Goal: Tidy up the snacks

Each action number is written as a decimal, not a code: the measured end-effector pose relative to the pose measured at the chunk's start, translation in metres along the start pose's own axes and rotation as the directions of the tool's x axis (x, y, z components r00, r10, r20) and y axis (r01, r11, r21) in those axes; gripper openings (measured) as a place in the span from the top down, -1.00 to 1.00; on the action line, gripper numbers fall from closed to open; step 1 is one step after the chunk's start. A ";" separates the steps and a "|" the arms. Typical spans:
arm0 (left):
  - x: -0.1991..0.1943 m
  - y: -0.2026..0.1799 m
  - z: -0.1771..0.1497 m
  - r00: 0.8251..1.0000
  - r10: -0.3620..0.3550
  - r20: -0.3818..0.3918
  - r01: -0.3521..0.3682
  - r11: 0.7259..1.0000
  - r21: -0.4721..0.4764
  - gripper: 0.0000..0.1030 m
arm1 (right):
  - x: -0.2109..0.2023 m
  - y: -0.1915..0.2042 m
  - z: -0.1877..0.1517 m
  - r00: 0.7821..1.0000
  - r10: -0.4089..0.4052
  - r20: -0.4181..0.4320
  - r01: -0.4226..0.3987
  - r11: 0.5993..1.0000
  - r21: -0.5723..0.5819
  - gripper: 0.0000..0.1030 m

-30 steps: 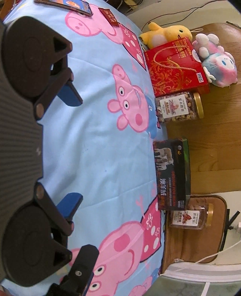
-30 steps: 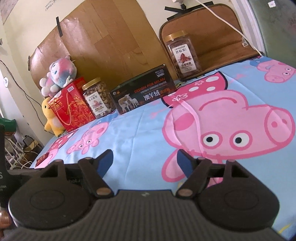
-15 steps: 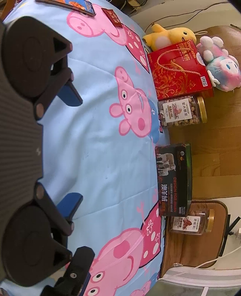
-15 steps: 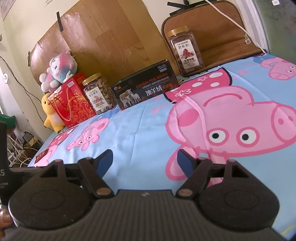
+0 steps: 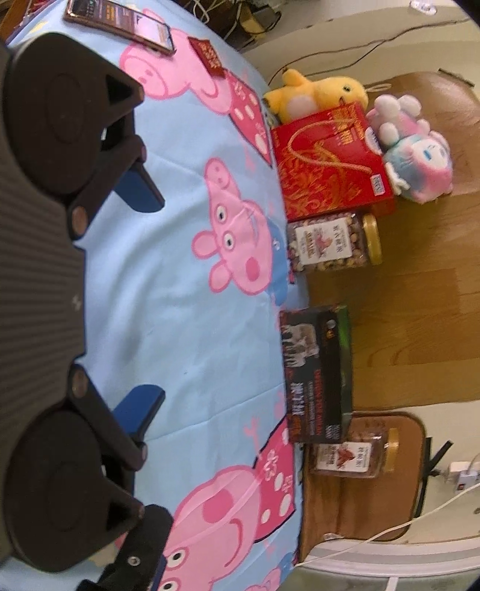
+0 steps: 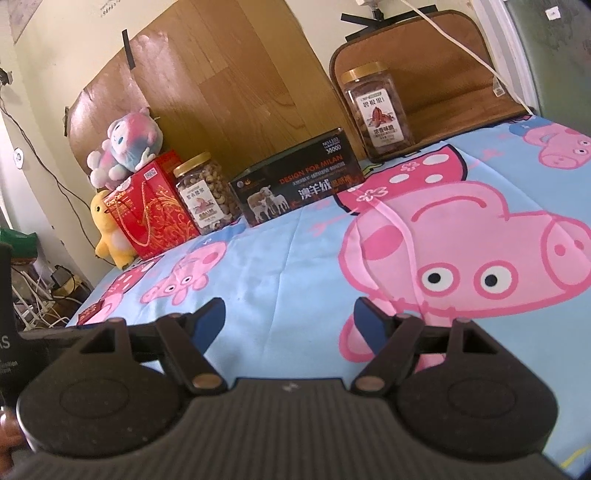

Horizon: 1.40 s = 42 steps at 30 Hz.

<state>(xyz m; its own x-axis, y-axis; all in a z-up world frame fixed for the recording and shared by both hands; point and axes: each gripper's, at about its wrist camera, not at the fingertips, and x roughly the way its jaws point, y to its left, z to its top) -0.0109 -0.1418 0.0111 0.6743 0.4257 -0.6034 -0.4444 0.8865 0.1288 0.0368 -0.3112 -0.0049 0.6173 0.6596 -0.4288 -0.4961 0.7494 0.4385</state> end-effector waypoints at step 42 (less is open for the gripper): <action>-0.002 0.012 -0.003 0.997 0.068 -0.024 -0.069 0.997 -0.042 -1.00 | -0.005 0.004 0.001 1.000 0.021 0.014 -0.021 1.000 0.003 -0.54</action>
<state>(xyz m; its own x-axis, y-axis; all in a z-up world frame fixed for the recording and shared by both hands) -0.0197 -0.1325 0.0113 0.6280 0.4806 -0.6121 -0.5144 0.8465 0.1369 0.0323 -0.3109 -0.0004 0.6150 0.6745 -0.4084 -0.5074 0.7350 0.4498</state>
